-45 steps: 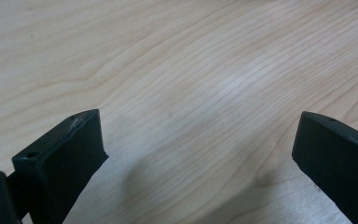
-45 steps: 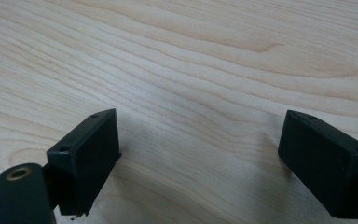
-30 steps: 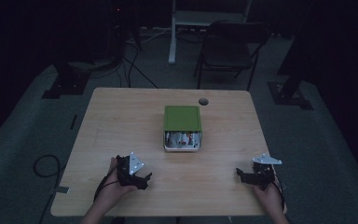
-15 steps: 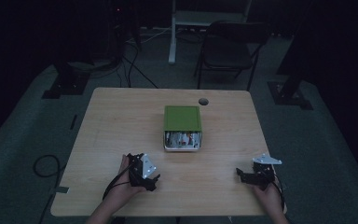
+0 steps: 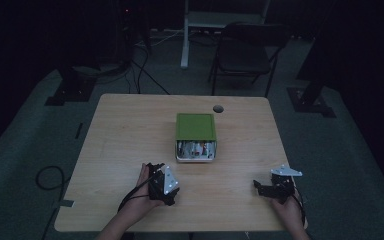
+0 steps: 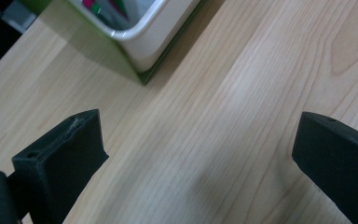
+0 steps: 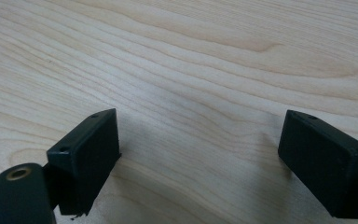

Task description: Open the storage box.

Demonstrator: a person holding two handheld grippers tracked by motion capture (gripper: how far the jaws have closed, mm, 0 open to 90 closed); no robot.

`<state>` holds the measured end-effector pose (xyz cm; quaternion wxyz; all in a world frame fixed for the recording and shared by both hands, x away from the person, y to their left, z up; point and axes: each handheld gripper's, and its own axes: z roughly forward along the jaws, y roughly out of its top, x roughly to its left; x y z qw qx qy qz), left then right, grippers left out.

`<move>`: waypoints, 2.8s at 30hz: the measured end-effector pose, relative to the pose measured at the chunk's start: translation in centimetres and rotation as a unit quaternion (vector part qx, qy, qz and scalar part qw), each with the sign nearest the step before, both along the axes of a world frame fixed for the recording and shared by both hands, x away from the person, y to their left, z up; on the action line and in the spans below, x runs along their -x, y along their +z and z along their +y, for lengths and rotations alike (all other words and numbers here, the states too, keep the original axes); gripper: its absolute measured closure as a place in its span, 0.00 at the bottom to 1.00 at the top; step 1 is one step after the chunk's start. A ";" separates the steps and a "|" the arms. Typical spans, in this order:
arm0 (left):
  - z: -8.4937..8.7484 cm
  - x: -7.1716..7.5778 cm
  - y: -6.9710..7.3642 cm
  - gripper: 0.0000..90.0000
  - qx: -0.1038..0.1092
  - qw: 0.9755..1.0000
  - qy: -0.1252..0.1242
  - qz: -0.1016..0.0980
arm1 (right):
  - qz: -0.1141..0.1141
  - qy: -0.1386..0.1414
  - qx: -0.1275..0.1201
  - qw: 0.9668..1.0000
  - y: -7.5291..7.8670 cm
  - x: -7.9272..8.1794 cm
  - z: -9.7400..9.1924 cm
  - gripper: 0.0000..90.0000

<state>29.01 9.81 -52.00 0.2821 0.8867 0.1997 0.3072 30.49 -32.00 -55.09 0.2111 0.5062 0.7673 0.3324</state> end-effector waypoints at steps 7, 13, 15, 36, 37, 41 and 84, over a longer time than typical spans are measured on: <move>-1.5 -0.1 -0.1 0.03 -0.018 0.999 -0.025 -0.013 | 0.000 0.000 0.000 1.000 0.0 0.0 0.0 0.13; -2.6 -0.2 0.2 0.03 -0.031 0.998 -0.044 -0.025 | 0.000 0.000 0.000 1.000 0.0 0.0 0.0 0.13; -3.0 -0.2 0.3 0.03 -0.035 0.998 -0.050 -0.031 | 0.000 0.000 0.000 1.000 0.0 0.0 0.0 0.13; -6.2 -0.5 -0.2 0.04 -0.112 0.983 -0.107 -0.098 | -0.001 -0.002 -0.001 1.000 0.0 0.0 0.0 0.14; -6.4 -0.5 -0.2 0.04 -0.121 0.981 -0.112 -0.104 | -0.001 -0.002 -0.001 1.000 0.0 0.0 0.0 0.14; -7.1 -0.6 -0.3 0.04 -0.137 0.975 -0.126 -0.124 | -0.001 -0.002 -0.001 1.000 0.0 0.0 0.0 0.14; -11.6 -3.9 -2.0 0.62 -0.252 0.933 -0.092 -0.239 | -0.002 -0.003 -0.002 1.000 0.0 0.0 -0.1 0.15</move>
